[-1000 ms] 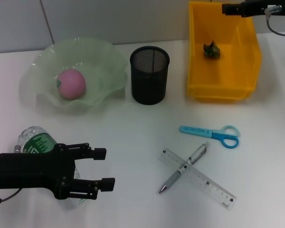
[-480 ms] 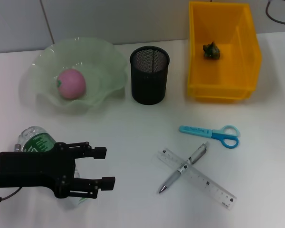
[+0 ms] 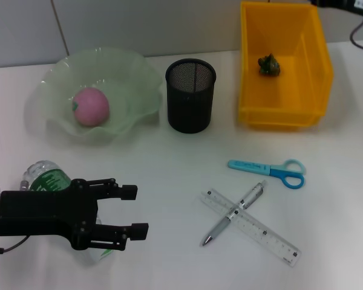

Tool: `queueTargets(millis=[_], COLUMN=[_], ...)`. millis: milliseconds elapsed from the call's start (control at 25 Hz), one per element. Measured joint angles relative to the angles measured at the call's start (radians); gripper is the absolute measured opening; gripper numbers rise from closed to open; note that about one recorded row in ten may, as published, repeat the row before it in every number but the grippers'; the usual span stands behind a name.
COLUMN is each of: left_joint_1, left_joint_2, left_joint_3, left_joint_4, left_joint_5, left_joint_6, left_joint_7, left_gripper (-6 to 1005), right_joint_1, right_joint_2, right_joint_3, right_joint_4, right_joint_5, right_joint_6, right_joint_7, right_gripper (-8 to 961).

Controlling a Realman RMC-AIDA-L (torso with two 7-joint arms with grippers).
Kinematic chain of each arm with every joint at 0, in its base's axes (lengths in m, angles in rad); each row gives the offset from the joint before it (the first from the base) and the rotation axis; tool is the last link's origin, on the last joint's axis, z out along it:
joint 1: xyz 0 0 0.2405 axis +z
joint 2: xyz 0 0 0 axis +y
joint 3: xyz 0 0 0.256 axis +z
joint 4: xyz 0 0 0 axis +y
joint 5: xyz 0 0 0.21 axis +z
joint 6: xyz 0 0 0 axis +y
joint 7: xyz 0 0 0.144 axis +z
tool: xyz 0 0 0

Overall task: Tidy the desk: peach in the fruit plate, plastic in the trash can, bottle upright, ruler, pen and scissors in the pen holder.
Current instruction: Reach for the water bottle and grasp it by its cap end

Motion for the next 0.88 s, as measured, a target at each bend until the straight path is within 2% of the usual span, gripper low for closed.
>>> queueTargets(millis=[80,120,160,200,320,720,880], left_joint_1=[0.000,-0.001,-0.001,-0.002,-0.004,-0.004,-0.004], left_joint_2=[0.000,0.000,0.000,0.000,0.000,-0.001,-0.001], left_joint_3=[0.000,0.000,0.000,0.000,0.000,0.000,0.000], left_joint_4=[0.000,0.000,0.000,0.000,0.000,0.000,0.000], left_joint_5=[0.000,0.000,0.000,0.000,0.000,0.000,0.000], left_joint_6=[0.000,0.001,0.001,0.001,0.002,0.002,0.002], left_joint_7=[0.000,-0.001,-0.001,-0.002,-0.002,-0.002,-0.001], left_gripper=[816,816,816,815,815,814,813], right_joint_1=[-0.001,-0.007,-0.007,-0.015,-0.026,-0.018,-0.010], right_joint_2=[-0.008,-0.021,-0.021,-0.032,-0.043,-0.048,-0.044], right_joint_3=[0.002,0.004,0.004,0.003,0.003,-0.005,-0.007], right_joint_4=[0.015,0.039,0.039,0.054,0.062,0.046,0.043], right_joint_5=[0.000,-0.004,-0.004,-0.010,-0.040,-0.233,-0.293], right_joint_6=[-0.025,-0.076,-0.076,-0.124,-0.185,-0.341,-0.360], right_joint_7=[-0.006,-0.018,-0.018,-0.028,-0.036,-0.064,-0.079], right_gripper=[741,741,741,741,741,740,740])
